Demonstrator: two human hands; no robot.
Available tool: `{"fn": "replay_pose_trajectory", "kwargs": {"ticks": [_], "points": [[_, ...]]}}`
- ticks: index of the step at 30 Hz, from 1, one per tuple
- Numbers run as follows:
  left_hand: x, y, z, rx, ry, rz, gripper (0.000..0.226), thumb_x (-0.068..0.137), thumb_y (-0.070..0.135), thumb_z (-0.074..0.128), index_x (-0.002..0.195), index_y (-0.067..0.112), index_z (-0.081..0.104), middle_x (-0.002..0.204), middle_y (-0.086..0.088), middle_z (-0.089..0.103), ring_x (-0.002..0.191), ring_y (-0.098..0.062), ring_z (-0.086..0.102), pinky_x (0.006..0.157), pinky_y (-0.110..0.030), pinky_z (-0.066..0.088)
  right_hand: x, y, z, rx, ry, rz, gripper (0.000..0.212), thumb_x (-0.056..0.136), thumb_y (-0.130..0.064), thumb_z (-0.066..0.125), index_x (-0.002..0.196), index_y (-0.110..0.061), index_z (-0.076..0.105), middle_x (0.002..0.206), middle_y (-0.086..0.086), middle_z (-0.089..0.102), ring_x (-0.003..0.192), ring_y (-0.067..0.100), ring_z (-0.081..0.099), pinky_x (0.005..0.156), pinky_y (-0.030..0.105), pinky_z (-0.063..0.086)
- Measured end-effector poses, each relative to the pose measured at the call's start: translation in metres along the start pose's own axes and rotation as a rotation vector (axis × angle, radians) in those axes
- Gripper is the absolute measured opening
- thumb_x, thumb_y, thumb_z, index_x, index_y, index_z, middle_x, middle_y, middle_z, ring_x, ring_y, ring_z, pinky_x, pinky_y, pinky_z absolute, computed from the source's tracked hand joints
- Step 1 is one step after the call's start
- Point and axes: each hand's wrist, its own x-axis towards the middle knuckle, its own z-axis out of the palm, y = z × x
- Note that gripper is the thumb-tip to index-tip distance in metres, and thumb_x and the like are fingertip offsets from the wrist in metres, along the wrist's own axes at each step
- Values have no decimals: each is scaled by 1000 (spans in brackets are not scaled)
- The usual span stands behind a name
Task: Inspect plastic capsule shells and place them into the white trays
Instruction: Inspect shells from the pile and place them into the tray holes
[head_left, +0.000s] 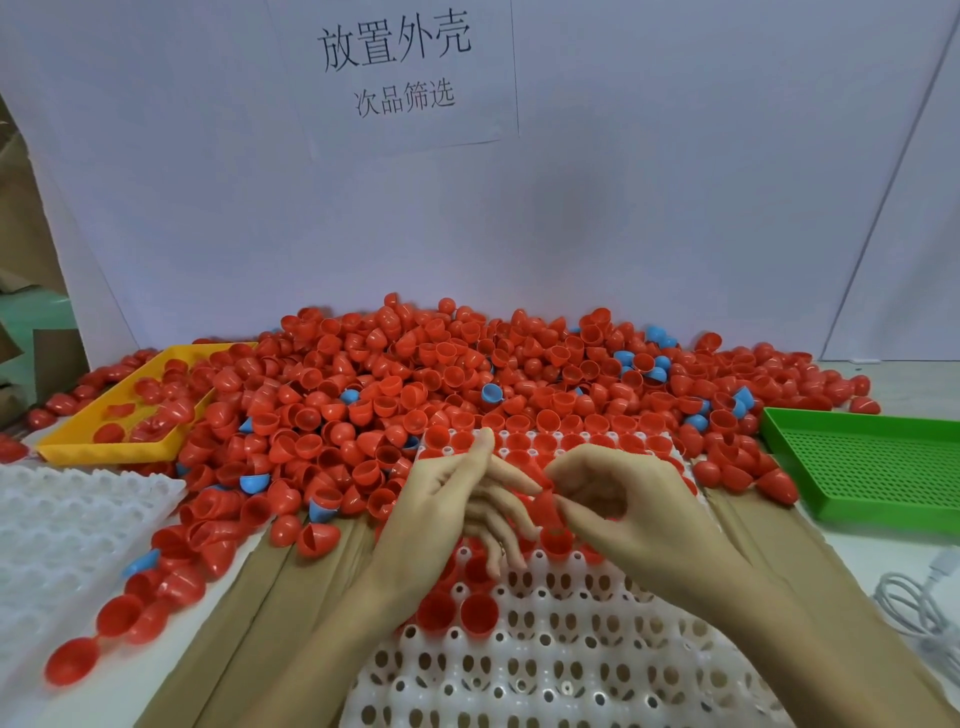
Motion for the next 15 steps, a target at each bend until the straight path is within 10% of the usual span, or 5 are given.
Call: {"fn": "replay_pose_trajectory", "kwargs": {"ticks": [7, 15], "points": [[7, -15, -20, 526, 315, 188, 54, 112, 45, 42, 73, 24, 74, 50, -6, 62, 41, -22, 56, 50, -27, 48, -3, -1, 2, -14, -356, 46, 7, 98, -26, 75, 104, -27, 77, 86, -6, 78, 76, 9, 75, 70, 21, 59], [11, -30, -21, 812, 272, 248, 44, 109, 42, 49, 72, 29, 69, 45, 4, 51, 41, -20, 52, 50, -38, 46, -5, -5, 9, -130, -390, 16, 11, 94, -39, 78, 102, -31, 78, 87, -9, 74, 78, 4, 69, 68, 16, 54]]}}
